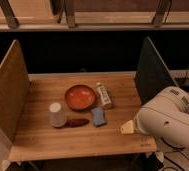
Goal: Drag the pepper across the table
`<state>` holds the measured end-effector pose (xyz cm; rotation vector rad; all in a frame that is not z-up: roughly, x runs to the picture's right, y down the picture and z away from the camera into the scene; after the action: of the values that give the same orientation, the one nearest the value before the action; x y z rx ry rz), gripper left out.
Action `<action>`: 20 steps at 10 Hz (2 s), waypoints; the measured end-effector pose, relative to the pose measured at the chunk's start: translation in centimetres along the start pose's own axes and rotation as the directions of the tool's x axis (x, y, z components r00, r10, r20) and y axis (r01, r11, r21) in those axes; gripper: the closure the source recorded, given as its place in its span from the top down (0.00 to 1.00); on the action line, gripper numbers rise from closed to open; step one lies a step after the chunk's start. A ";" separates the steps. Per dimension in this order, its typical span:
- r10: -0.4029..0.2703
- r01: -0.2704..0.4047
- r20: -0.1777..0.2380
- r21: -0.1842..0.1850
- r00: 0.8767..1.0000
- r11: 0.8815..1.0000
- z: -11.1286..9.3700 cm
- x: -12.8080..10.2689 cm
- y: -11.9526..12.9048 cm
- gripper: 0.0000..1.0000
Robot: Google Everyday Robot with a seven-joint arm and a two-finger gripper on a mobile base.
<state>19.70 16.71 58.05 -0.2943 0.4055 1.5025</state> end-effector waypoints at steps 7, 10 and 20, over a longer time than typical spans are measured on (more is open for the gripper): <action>-0.201 0.199 -0.027 -0.055 0.979 0.978 3.3 -2.3 8.8 0.80; -0.287 0.285 -0.005 -0.103 0.958 0.953 4.9 -4.4 12.2 0.80; -0.612 0.605 -0.034 -0.113 0.790 0.788 4.1 -2.3 13.9 0.80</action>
<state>6.15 17.15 63.59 -0.5036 0.2534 0.8704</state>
